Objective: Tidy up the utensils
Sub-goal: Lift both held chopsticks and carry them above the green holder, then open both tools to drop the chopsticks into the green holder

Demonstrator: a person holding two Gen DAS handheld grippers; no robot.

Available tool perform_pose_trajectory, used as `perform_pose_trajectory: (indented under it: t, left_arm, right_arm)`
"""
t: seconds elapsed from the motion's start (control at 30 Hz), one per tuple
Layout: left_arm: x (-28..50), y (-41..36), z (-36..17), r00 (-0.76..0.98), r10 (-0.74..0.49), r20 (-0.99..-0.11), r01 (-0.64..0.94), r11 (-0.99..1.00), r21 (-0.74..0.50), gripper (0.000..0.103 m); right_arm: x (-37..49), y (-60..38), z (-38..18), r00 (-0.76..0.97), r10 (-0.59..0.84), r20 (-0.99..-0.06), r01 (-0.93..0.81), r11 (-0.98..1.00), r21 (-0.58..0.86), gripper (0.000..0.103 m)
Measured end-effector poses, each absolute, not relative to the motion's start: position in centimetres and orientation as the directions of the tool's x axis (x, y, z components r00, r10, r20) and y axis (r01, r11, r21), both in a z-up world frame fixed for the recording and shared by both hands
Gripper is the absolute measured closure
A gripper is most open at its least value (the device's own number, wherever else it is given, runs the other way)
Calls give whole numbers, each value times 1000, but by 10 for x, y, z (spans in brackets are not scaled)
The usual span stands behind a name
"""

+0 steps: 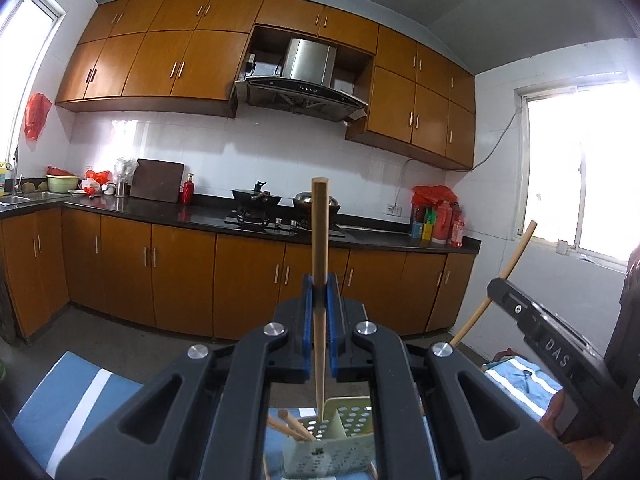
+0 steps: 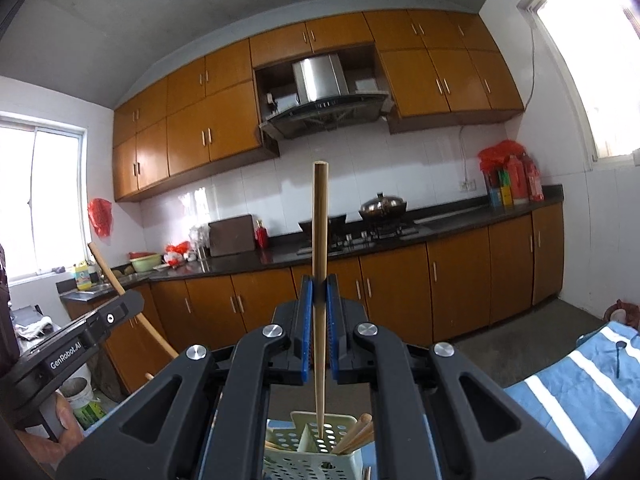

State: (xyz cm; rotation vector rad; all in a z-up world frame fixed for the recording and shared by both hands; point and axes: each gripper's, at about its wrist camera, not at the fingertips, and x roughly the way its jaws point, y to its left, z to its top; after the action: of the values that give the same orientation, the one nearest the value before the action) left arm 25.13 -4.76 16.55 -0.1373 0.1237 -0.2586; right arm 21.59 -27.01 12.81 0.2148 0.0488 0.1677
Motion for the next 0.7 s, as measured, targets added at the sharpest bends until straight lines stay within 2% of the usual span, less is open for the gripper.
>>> perform_pose_trajectory:
  t: [0.4, 0.43, 0.47, 0.53, 0.7]
  left_arm:
    - [281, -45, 131, 940, -285, -189, 253, 951, -179, 94]
    - [281, -44, 132, 939, -286, -190, 252, 950, -183, 91]
    - [281, -42, 133, 940, -283, -192, 249, 951, -186, 84]
    - [277, -38, 135, 944, -270, -190, 236, 954, -186, 78]
    - [261, -28, 141, 950, -251, -186, 215, 958, -190, 77]
  right_arm:
    - [223, -261, 102, 969, 212, -130, -184, 962, 203, 94]
    - [222, -260, 103, 967, 216, -134, -187, 962, 200, 91]
    - [220, -260, 103, 967, 215, -136, -186, 963, 196, 82]
    - [214, -261, 107, 970, 205, -129, -178, 965, 193, 70]
    - [203, -268, 116, 973, 193, -122, -166, 965, 204, 69]
